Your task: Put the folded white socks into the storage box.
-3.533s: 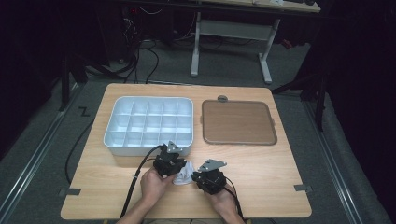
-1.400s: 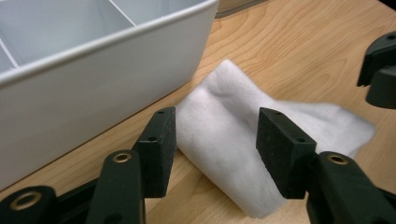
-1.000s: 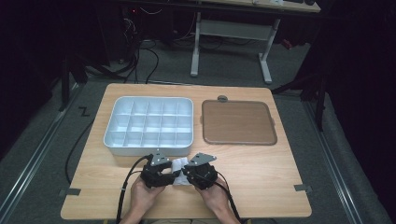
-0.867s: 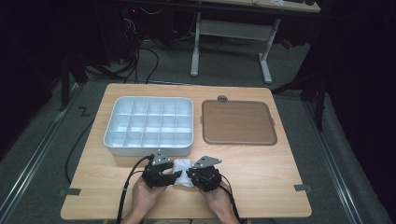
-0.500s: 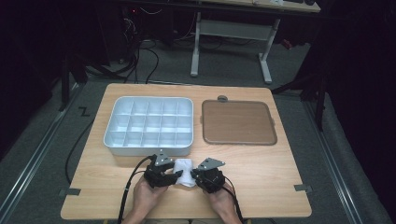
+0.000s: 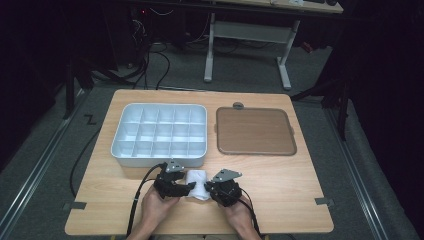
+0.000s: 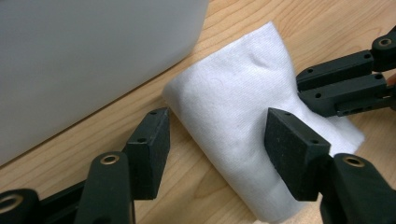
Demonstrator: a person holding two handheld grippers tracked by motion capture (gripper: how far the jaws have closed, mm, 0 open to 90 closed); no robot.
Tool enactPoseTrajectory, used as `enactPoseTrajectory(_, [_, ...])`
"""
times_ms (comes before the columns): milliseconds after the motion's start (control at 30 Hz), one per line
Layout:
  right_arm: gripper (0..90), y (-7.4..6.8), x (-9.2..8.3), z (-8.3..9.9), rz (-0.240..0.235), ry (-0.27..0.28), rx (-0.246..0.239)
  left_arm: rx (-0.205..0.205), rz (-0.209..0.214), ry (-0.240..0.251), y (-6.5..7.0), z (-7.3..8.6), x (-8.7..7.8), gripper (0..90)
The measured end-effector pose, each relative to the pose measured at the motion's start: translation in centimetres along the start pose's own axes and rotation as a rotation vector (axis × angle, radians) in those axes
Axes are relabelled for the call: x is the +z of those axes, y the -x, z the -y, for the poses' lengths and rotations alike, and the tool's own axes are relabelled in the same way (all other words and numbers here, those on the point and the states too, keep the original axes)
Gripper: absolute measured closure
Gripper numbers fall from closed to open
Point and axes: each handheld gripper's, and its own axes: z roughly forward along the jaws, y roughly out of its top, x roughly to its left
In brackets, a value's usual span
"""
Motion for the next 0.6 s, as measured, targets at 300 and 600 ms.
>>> enactPoseTrajectory(300, [83.2, -1.0, 0.5, -0.6, -0.014, -0.01, -0.011, -0.035, -0.019, -0.026, -1.0, -0.8, -0.5, 40.3])
enactPoseTrajectory(600, [76.0, -2.0, 1.2, -1.3, -0.042, -0.015, -0.009, -0.088, -0.008, 0.034, -2.0, -1.9, -2.4, 30.7])
